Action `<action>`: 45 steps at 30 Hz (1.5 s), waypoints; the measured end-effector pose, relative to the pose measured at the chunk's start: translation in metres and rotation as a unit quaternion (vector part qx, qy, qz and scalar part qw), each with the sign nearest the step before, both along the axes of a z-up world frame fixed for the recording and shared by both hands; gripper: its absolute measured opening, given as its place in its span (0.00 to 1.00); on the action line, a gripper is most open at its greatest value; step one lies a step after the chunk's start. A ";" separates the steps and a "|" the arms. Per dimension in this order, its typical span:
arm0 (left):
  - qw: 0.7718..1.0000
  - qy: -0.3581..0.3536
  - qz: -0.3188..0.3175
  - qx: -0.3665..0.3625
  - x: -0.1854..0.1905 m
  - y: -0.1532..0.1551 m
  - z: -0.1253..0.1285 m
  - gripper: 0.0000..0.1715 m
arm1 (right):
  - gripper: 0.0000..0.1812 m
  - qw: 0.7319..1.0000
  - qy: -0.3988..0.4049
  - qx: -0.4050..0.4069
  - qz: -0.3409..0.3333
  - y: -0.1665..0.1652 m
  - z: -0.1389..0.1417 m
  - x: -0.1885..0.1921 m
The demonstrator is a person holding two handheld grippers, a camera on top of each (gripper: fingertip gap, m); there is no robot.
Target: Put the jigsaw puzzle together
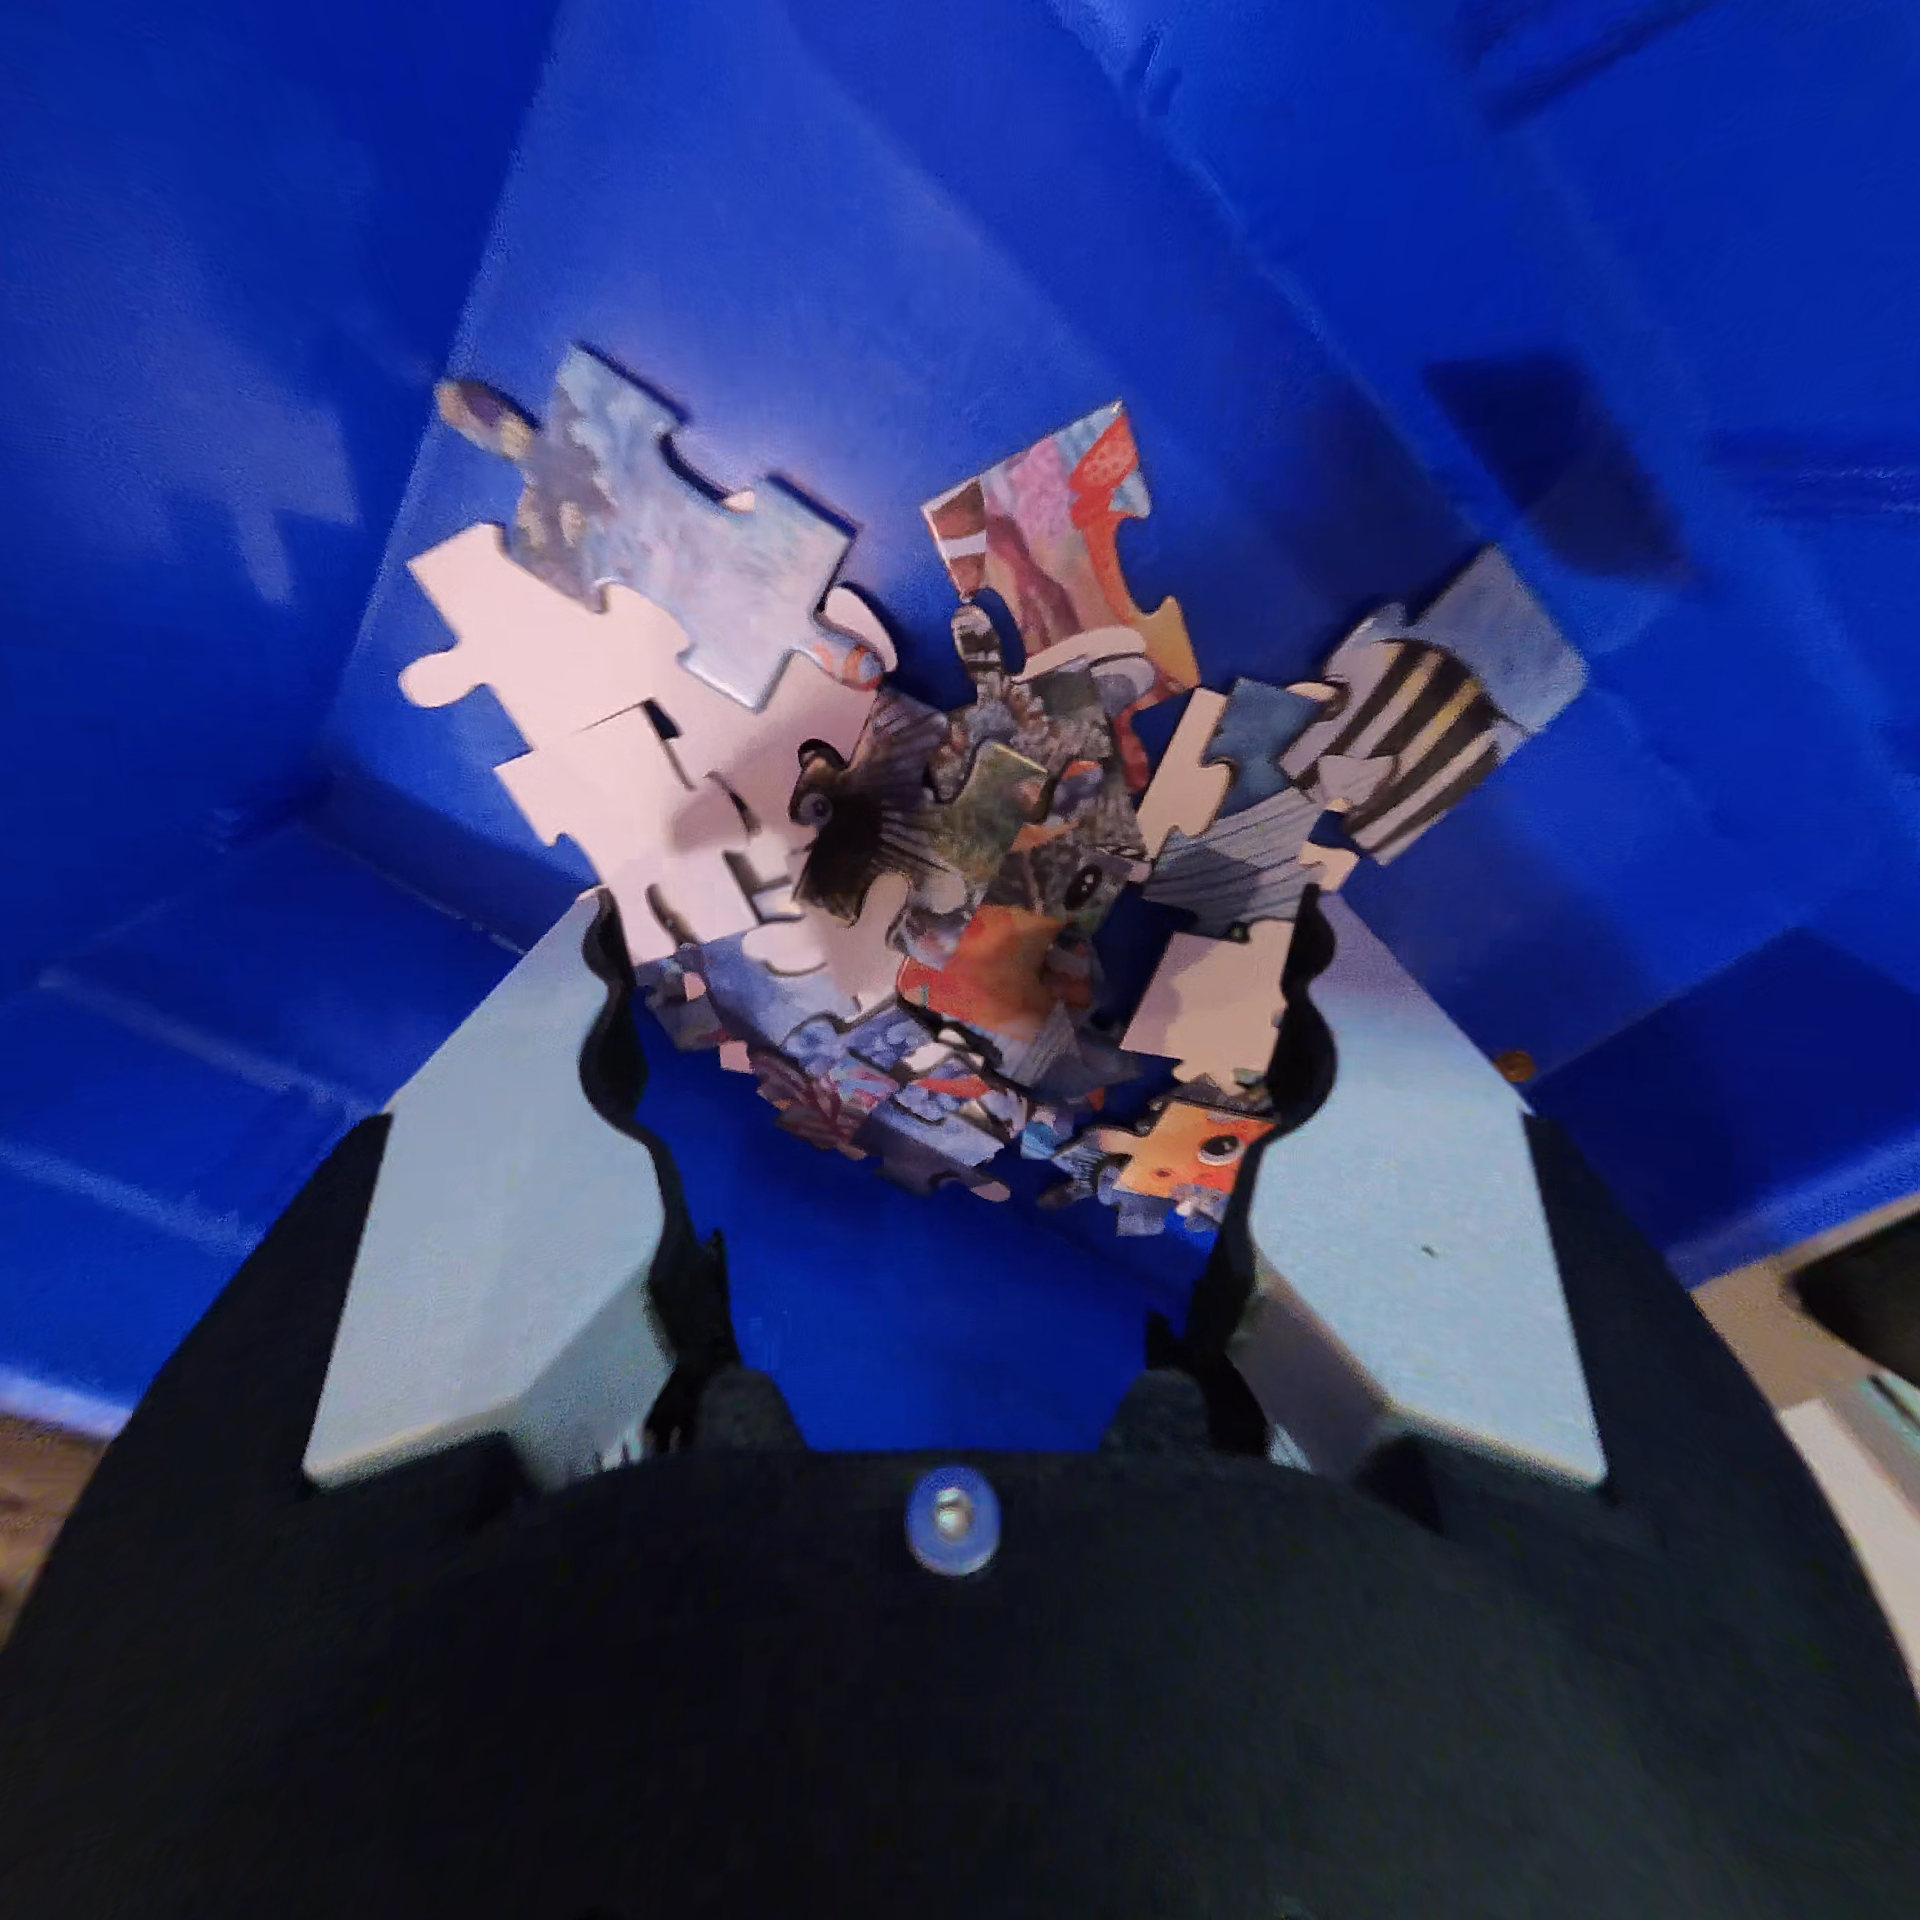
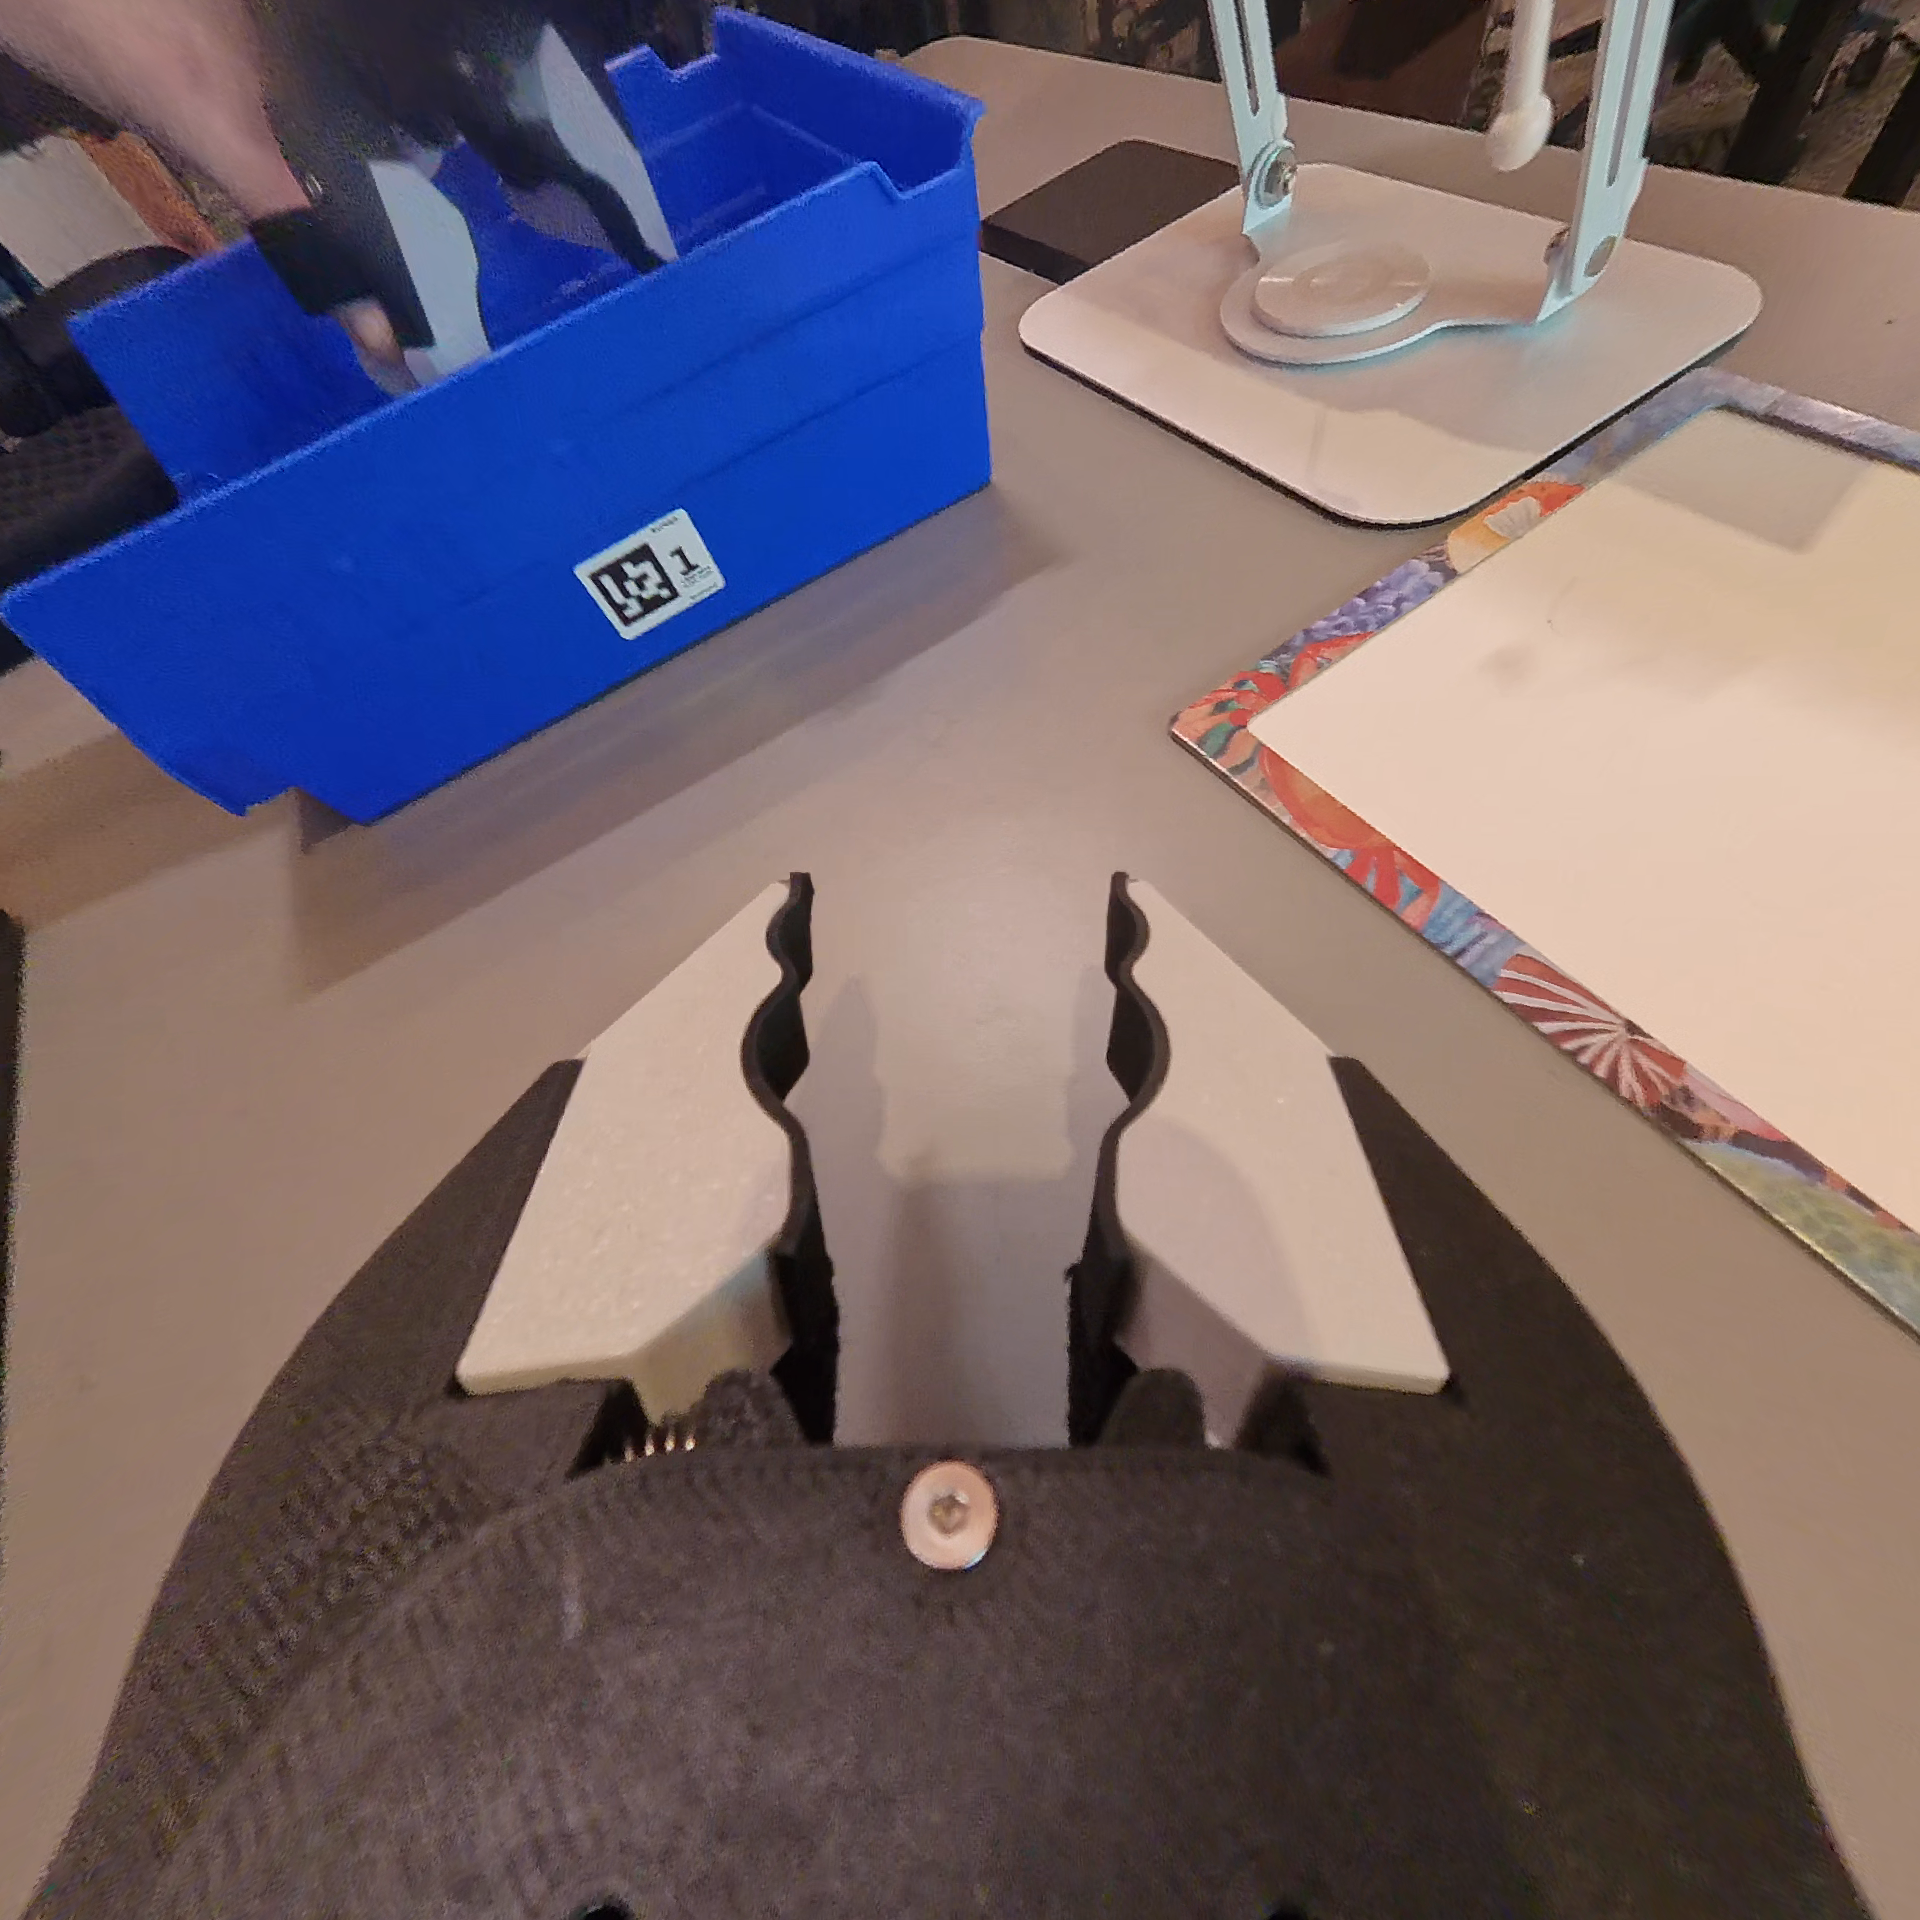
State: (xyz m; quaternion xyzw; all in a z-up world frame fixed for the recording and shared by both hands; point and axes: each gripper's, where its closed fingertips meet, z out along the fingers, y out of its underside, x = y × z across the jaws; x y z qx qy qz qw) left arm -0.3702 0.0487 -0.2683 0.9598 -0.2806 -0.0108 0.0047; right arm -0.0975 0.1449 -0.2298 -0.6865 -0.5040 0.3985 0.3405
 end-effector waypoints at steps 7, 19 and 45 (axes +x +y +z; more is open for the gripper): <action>0.984 -0.028 0.084 0.154 -0.042 -0.011 0.078 0.63 | 0.39 0.996 0.018 -0.078 0.046 -0.054 0.022 -0.032; 0.951 -0.173 0.231 0.108 -0.068 -0.053 0.042 0.38 | 0.44 0.984 0.006 -0.171 0.059 -0.105 0.027 -0.151; 0.896 -0.063 0.218 0.383 -0.018 0.000 0.134 0.03 | 0.28 0.973 0.089 -0.208 -0.033 -0.058 0.057 -0.134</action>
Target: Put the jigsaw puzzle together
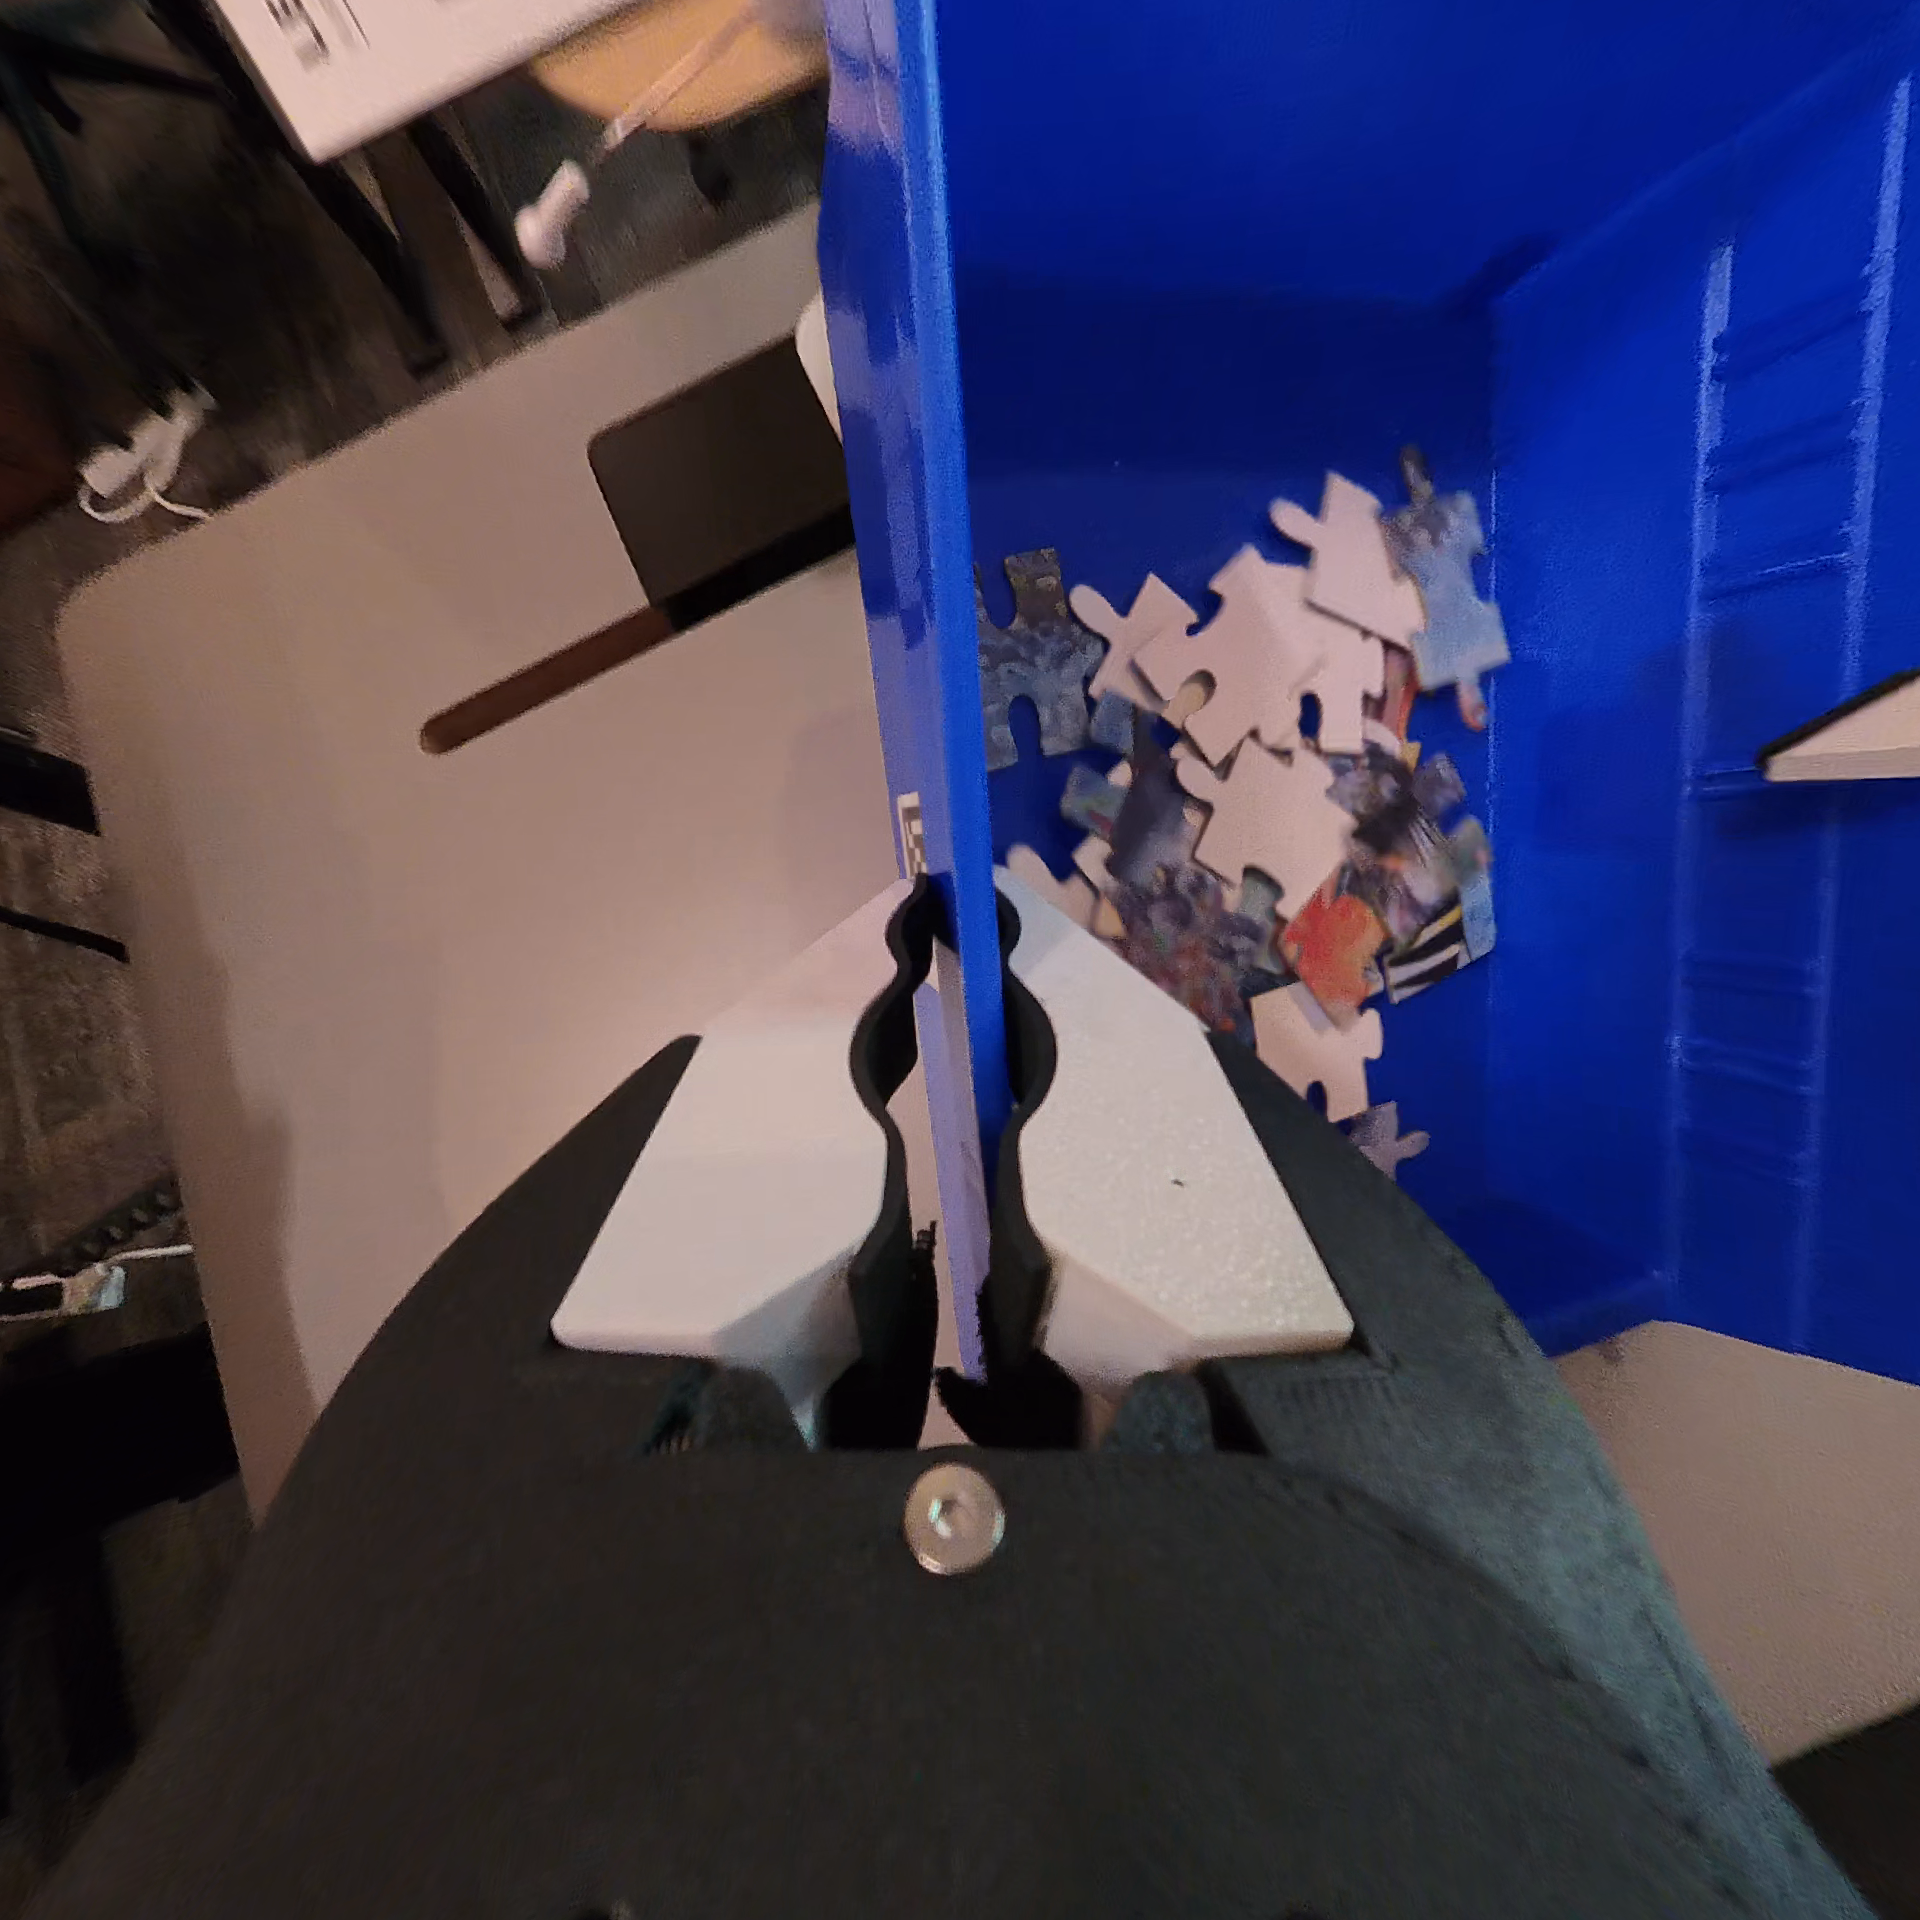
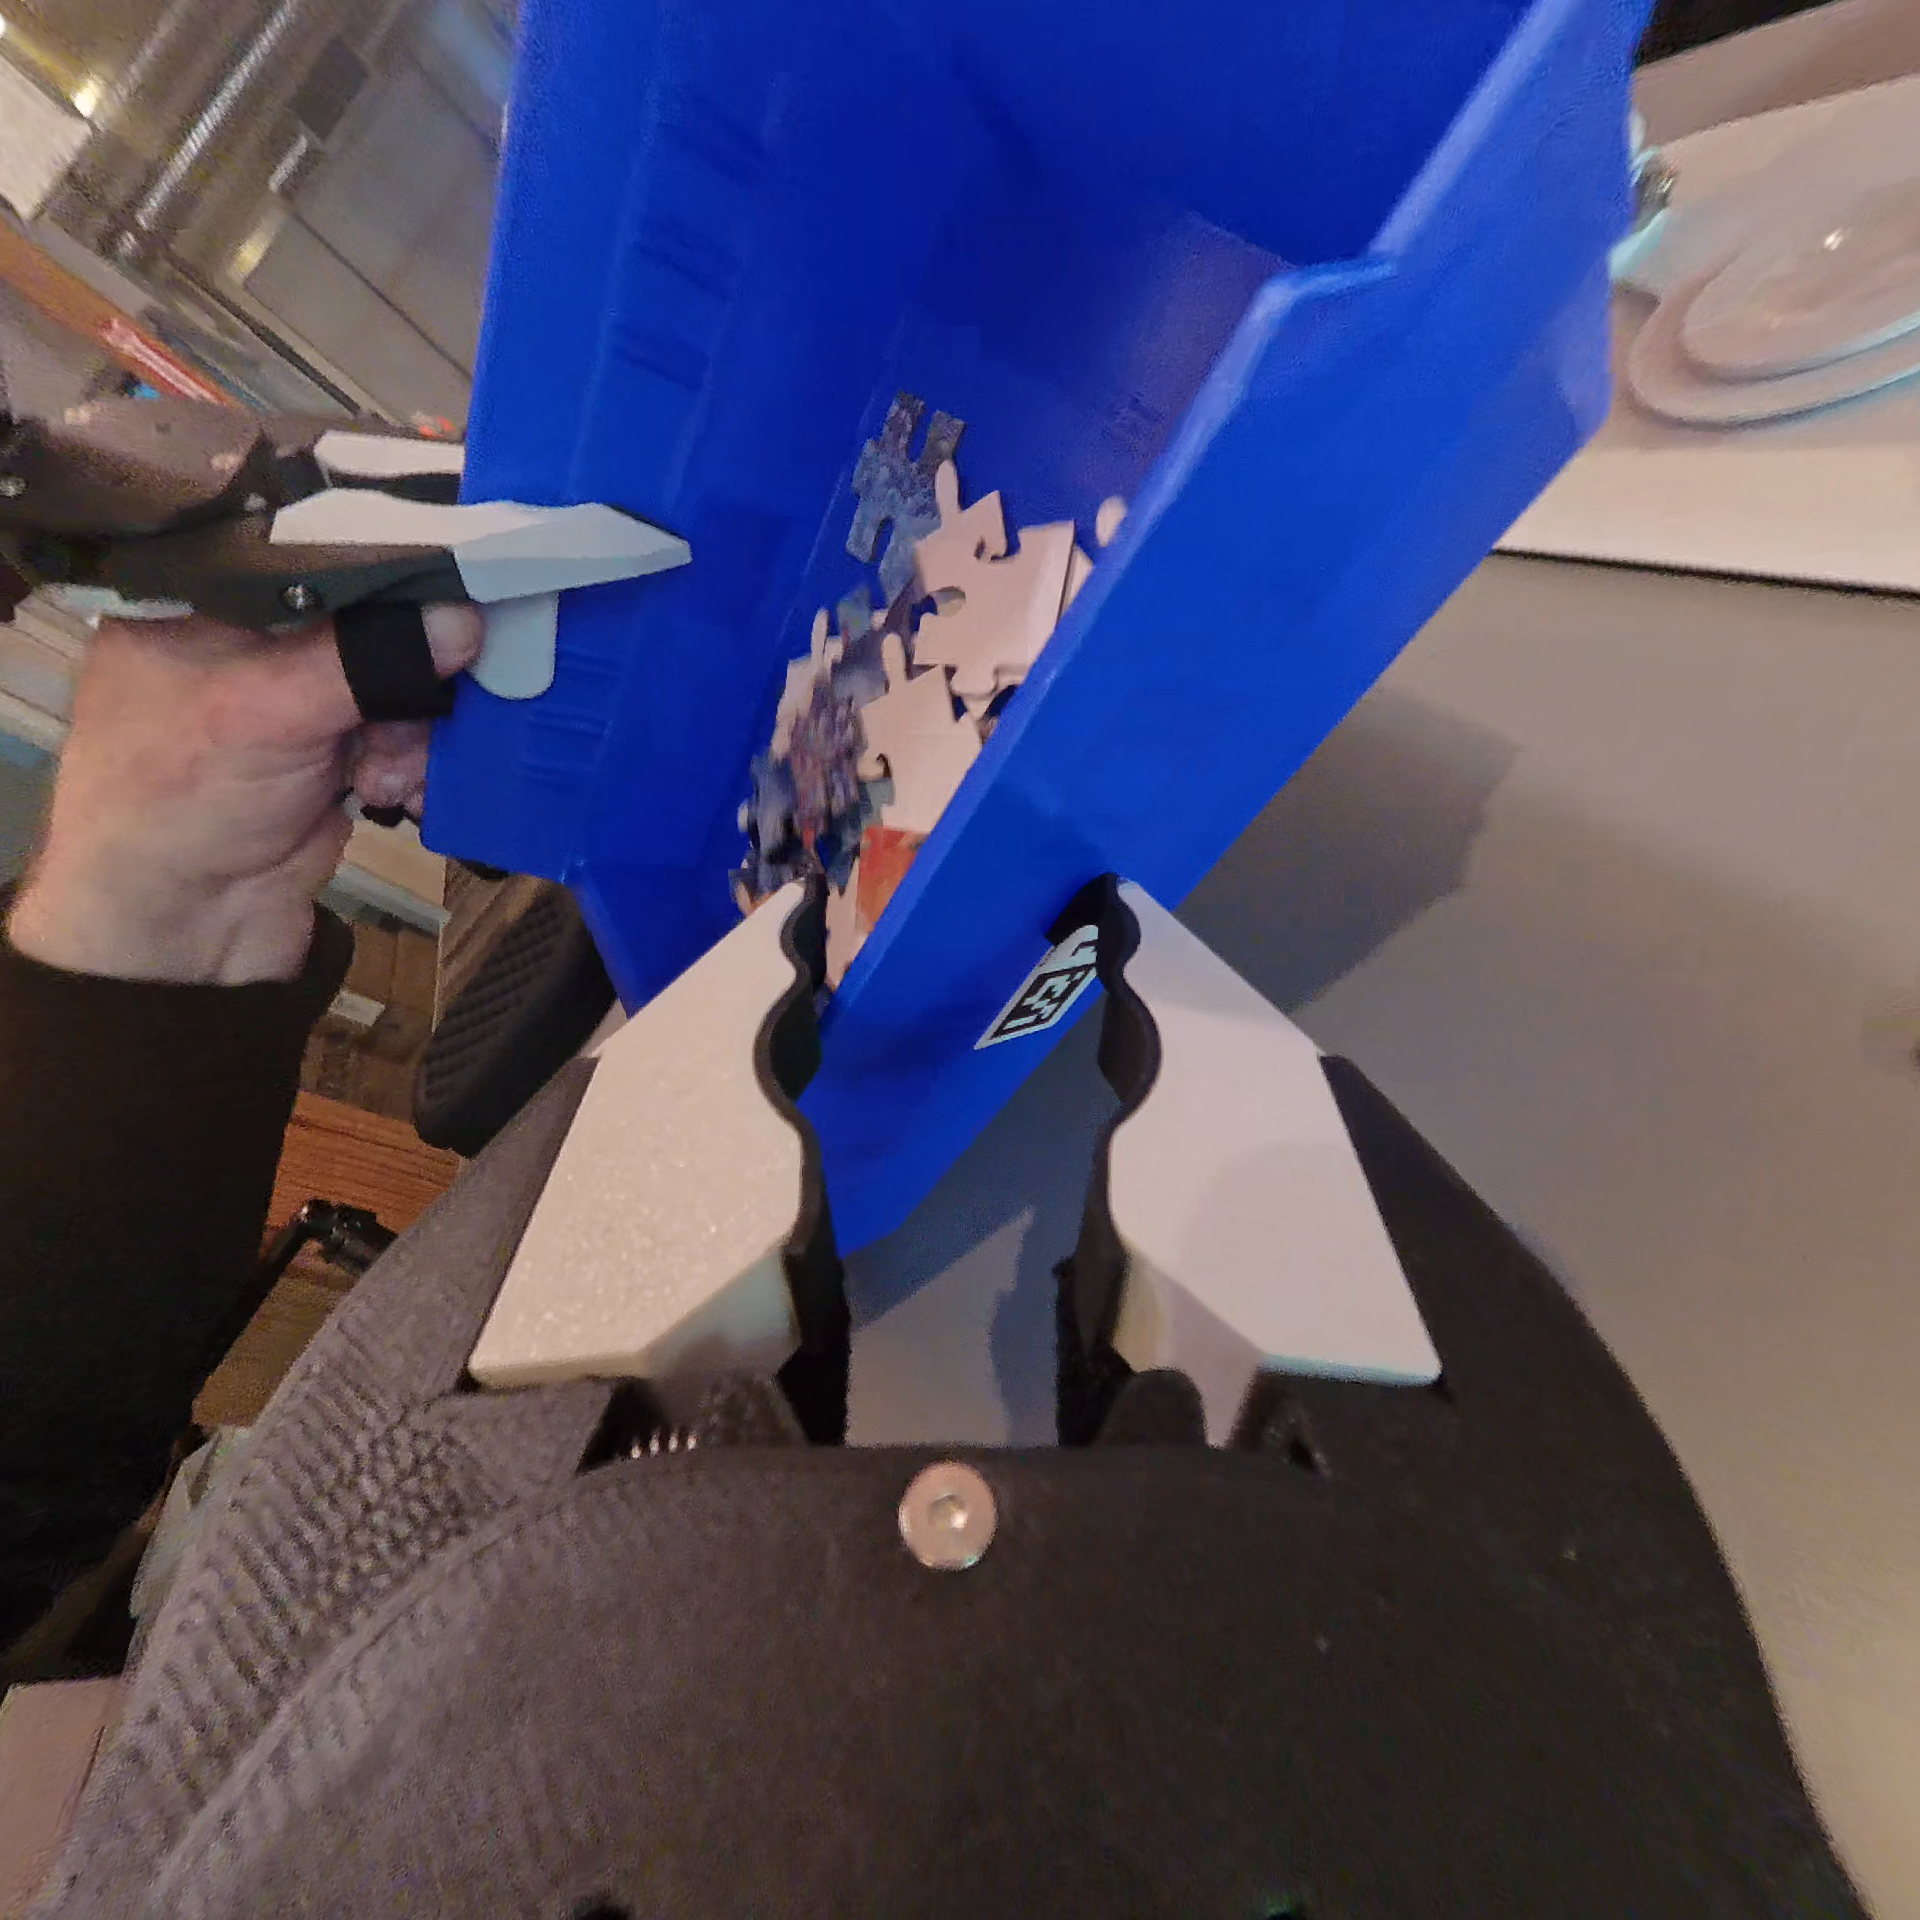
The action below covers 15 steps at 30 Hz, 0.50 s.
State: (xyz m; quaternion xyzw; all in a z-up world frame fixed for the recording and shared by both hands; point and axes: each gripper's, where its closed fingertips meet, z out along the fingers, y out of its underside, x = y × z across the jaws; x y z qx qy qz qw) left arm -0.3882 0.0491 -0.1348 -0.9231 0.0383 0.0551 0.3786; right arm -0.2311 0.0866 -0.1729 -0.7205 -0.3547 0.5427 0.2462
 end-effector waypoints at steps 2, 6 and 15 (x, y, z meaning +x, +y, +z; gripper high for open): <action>1.000 0.013 0.003 0.021 0.010 0.004 0.009 0.03 | 0.25 1.000 0.009 0.004 -0.011 0.008 0.005 0.008; 0.997 0.029 0.007 0.066 0.029 0.011 0.023 0.03 | 0.22 0.999 0.019 0.022 -0.029 0.023 0.013 0.024; 0.980 0.063 0.007 0.188 0.076 0.023 0.049 0.06 | 0.14 0.990 0.036 0.097 -0.091 0.055 0.029 0.063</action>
